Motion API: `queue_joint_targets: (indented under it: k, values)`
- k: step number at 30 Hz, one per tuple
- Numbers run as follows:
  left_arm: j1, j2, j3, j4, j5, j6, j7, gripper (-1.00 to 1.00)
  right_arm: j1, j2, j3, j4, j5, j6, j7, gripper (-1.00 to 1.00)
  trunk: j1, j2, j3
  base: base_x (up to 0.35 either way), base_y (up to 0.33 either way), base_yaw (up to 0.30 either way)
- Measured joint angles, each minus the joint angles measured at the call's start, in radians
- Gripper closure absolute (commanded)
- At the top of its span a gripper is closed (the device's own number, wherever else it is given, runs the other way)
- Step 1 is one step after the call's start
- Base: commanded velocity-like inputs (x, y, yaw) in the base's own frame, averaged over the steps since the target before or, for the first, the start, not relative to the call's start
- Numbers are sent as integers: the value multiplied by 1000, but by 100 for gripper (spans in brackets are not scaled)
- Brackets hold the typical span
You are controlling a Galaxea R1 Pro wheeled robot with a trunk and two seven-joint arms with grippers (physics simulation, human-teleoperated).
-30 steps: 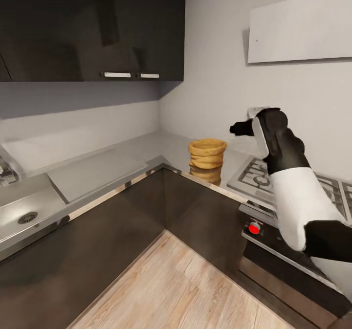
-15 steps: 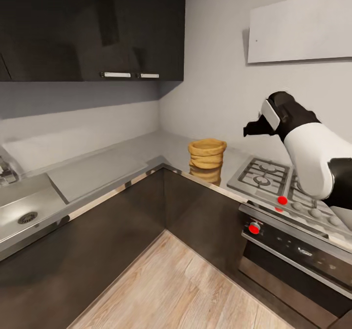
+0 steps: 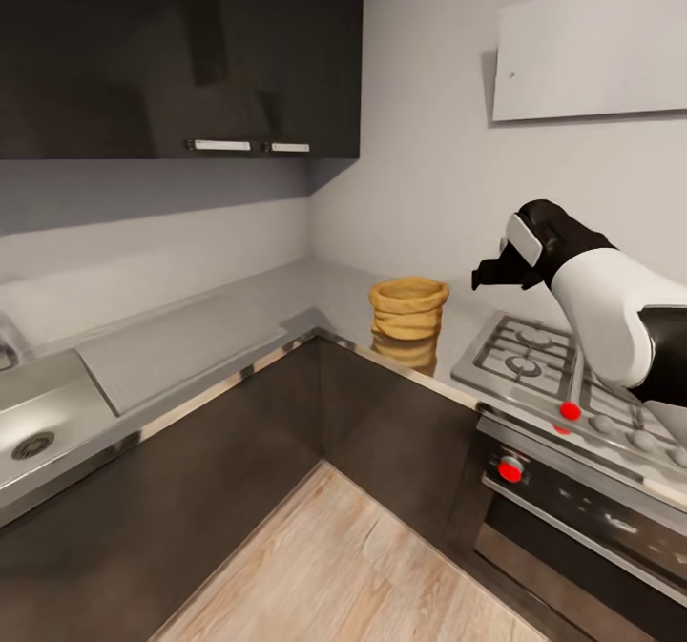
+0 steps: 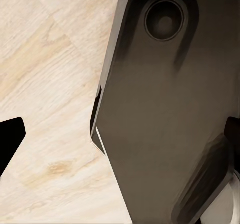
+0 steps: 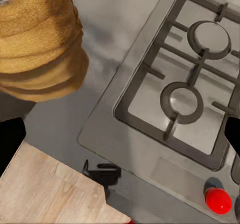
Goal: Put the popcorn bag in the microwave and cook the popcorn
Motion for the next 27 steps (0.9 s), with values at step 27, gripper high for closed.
queue_joint_targets:
  k: [27]
  values:
    - [0,0,0,0,0,0,0,-100,1,0,-11,0,-1,1,0,-100,1,0,-2,244,0,0]
